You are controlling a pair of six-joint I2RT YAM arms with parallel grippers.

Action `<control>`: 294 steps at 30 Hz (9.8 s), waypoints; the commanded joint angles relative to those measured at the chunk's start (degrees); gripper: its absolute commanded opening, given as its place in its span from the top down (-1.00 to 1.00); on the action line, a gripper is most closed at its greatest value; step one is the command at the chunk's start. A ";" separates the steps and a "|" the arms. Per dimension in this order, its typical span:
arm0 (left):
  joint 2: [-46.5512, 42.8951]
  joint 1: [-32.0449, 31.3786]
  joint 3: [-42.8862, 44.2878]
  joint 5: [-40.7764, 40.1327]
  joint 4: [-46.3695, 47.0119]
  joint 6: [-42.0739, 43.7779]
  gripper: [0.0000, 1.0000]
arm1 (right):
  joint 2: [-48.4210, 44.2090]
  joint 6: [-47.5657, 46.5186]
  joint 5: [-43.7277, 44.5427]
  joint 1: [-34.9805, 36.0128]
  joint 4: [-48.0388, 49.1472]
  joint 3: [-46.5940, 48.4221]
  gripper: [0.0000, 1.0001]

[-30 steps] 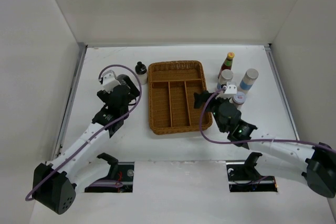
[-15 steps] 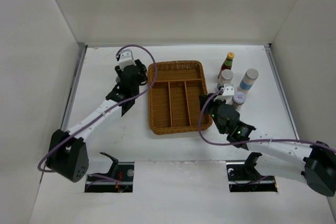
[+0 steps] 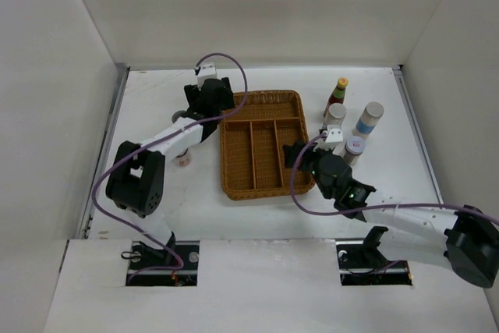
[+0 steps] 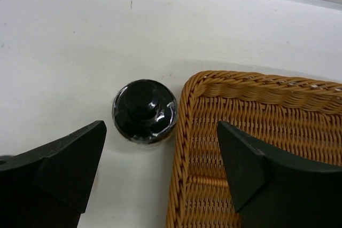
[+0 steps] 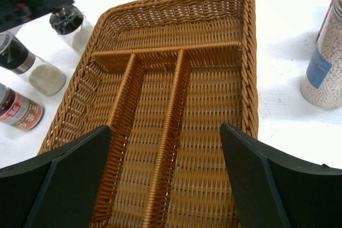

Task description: Organize the condiment bottles

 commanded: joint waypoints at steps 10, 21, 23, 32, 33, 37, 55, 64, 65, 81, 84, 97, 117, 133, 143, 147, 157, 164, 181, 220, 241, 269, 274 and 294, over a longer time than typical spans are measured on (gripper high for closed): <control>6.78 0.91 4.49 -5.60 2.74 1.07 -0.59 | 0.11 0.32 -1.75 -0.34 3.93 0.76 -0.86; 5.05 2.32 5.03 -4.62 5.72 1.33 0.27 | -1.47 0.85 -1.75 -1.13 4.10 -0.02 -0.86; 1.53 1.71 3.79 -5.41 8.35 2.03 0.29 | -0.77 0.85 -1.75 -1.13 4.10 0.15 -0.86; -4.73 -6.63 2.47 -6.04 16.45 5.38 0.31 | -2.08 1.47 -1.57 -2.18 4.10 -0.55 -0.87; -3.59 -7.34 3.08 -5.25 16.45 5.20 0.31 | -2.34 1.55 -1.48 -2.45 4.10 -0.73 -0.87; 2.46 -8.75 6.42 -4.10 16.71 4.76 0.31 | -4.10 1.99 -1.22 -3.24 4.01 -1.08 -0.87; 6.98 -10.33 3.01 -6.92 19.61 5.03 -0.96 | 2.47 1.56 5.81 -22.21 -13.03 15.87 -1.00; -9.37 -14.81 -7.62 -6.47 22.95 3.54 -1.00 | 15.75 -2.84 5.46 -27.67 -19.81 26.52 -1.00; -10.60 -14.99 -8.94 -6.47 22.95 2.92 -1.00 | 16.80 -2.84 5.29 -28.28 -19.72 26.78 -1.00; -24.40 -15.78 -32.58 -3.31 29.89 -6.66 -0.99 | 24.21 -2.13 1.32 -30.66 -17.01 31.88 0.03; -26.25 -15.52 -36.19 -3.75 32.53 -7.28 -0.99 | 19.47 -4.94 4.40 -28.13 -12.96 31.27 0.08; -27.13 -12.97 -43.58 -3.57 43.17 -9.47 -0.99 | 29.98 -14.01 2.74 -12.04 -3.29 46.98 0.01; -26.00 -11.83 -44.90 -1.46 43.26 -11.50 -0.99 | 45.22 -8.20 -2.10 -10.01 -7.50 57.46 -0.95; -24.59 -11.74 -44.38 -0.67 43.61 -12.03 -0.99 | 31.13 -10.22 1.60 -33.12 -15.76 43.66 -1.00; -23.80 -11.56 -43.94 -0.32 43.87 -12.03 -0.99 | 41.16 -11.97 -2.10 -35.94 -10.95 46.65 -0.32; -23.62 -11.56 -43.94 0.12 44.40 -12.03 -0.99 | 40.20 -17.06 1.41 -34.71 -2.77 44.37 0.16; -26.87 -11.56 -44.20 1.88 45.37 -11.94 -0.99 | 28.60 -22.97 1.95 -25.05 3.31 45.33 0.20; -26.00 -11.30 -44.46 1.88 45.54 -12.03 -0.99 | 32.71 -18.50 -1.74 -18.80 3.67 47.87 0.19; -25.12 -10.95 -44.38 1.88 45.63 -12.03 -0.99 | 44.76 -13.74 -3.68 -17.66 9.28 45.95 0.08; -18.10 9.08 -13.36 -2.53 -6.13 -6.14 -0.85 | 3.19 5.33 -7.19 -5.26 0.06 9.65 -1.00; -30.30 -1.09 -11.95 -7.09 6.89 2.04 0.16 | 4.16 4.63 -7.64 -5.44 2.96 7.80 -1.00; -13.41 -18.24 -17.21 -7.52 16.19 -0.86 -0.85 | 2.05 5.16 -7.11 -7.20 3.49 5.78 -1.00; -28.51 -17.46 -22.48 -13.93 9.97 -1.12 -1.00 | 2.49 5.16 -7.28 -7.20 3.49 5.78 -1.00; -26.88 0.65 -29.96 -15.00 -9.40 -12.73 -0.83 | 3.37 5.16 -7.64 -7.11 3.57 6.04 -1.00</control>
